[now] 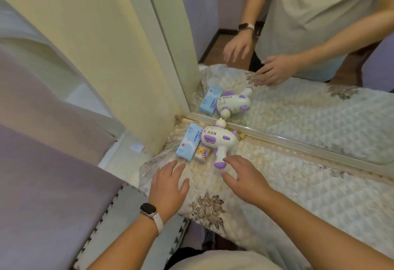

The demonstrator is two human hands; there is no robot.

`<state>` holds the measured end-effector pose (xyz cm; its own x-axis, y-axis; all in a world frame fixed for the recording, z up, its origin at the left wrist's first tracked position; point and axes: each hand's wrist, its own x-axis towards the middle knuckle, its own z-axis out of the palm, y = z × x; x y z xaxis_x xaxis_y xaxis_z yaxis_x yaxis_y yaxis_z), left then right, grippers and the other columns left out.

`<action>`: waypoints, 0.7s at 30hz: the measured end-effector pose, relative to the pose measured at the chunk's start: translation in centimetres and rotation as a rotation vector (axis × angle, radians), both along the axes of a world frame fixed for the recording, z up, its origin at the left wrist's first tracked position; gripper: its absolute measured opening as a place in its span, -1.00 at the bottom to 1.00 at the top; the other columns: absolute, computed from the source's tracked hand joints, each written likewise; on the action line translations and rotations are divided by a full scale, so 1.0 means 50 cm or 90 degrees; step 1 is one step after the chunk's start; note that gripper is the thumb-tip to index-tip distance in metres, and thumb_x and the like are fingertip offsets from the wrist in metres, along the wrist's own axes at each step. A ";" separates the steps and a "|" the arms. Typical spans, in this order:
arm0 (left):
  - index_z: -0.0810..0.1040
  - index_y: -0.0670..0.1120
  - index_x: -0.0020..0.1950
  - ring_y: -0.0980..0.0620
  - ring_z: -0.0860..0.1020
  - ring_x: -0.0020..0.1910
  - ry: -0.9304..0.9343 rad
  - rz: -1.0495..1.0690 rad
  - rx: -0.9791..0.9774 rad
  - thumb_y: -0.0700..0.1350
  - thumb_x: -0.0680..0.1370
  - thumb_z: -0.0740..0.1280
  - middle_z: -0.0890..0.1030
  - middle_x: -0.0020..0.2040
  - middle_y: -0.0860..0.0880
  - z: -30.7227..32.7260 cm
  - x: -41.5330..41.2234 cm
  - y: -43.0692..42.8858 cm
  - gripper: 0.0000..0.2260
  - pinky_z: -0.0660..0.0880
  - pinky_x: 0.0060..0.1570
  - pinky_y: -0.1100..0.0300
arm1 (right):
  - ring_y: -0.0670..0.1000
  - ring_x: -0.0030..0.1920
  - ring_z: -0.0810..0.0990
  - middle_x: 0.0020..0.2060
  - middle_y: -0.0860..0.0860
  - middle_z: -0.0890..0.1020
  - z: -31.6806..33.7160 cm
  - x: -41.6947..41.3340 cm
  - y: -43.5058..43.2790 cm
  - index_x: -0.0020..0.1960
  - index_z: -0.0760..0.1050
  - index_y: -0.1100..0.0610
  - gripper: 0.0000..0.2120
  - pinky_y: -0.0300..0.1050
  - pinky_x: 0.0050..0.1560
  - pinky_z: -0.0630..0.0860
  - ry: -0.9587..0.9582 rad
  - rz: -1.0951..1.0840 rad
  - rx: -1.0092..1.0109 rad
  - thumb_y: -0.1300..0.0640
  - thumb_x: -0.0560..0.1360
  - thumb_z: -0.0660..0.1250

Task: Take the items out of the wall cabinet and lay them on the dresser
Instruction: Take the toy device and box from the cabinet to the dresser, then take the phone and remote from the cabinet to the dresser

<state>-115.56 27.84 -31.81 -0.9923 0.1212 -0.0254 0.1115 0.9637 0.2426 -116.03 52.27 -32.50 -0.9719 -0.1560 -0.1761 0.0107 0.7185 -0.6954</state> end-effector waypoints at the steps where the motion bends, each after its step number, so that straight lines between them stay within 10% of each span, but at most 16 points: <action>1: 0.54 -0.03 0.30 -0.16 0.49 0.28 0.005 0.010 -0.011 0.14 0.51 0.15 0.53 0.33 -0.11 0.003 0.019 0.004 -0.54 0.41 0.24 -0.10 | -0.01 0.35 0.36 0.38 -0.06 0.43 0.003 0.005 0.003 0.42 0.38 0.02 -0.56 -0.13 0.27 0.32 0.029 0.041 0.023 -0.10 0.58 0.21; 11: 0.48 -0.01 0.35 -0.11 0.46 0.30 0.021 0.089 -0.076 0.12 0.56 0.15 0.50 0.33 -0.08 0.057 0.241 -0.021 -0.58 0.37 0.32 -0.09 | 0.17 0.13 0.58 0.15 0.11 0.62 0.059 0.071 -0.088 0.21 0.56 0.13 -0.52 0.09 -0.01 0.55 0.261 0.370 0.137 -0.16 0.48 0.18; 21: 0.53 -0.01 0.28 -0.08 0.47 0.30 0.104 0.268 -0.067 0.09 0.55 0.25 0.53 0.31 -0.06 0.105 0.470 -0.153 -0.65 0.32 0.31 0.00 | 0.08 0.24 0.49 0.23 0.01 0.56 0.108 0.200 -0.282 0.29 0.50 0.07 -0.53 0.04 0.13 0.49 0.340 0.579 0.158 -0.18 0.51 0.17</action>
